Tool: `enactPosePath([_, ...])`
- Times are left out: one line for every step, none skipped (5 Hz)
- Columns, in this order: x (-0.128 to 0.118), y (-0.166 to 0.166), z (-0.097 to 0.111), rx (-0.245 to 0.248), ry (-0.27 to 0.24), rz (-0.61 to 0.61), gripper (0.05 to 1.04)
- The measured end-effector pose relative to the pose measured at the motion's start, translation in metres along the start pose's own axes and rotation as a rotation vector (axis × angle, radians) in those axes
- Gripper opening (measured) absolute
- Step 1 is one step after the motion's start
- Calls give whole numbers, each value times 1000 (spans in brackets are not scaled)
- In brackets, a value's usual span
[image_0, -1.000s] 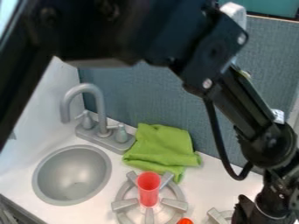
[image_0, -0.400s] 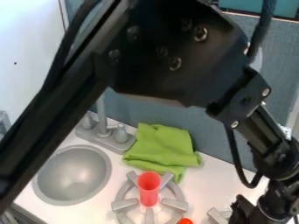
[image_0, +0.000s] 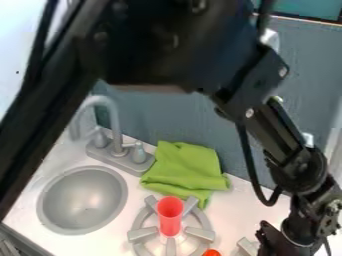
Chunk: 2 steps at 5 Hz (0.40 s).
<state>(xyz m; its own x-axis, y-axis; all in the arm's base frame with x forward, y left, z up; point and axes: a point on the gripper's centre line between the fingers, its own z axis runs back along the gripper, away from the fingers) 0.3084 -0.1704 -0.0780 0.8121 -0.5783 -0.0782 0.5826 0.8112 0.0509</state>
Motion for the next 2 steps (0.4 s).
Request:
enactPosePath([-21,12,17,-33,-39,76,402])
enactPosePath([-47,27,35,-29,-96,165,311])
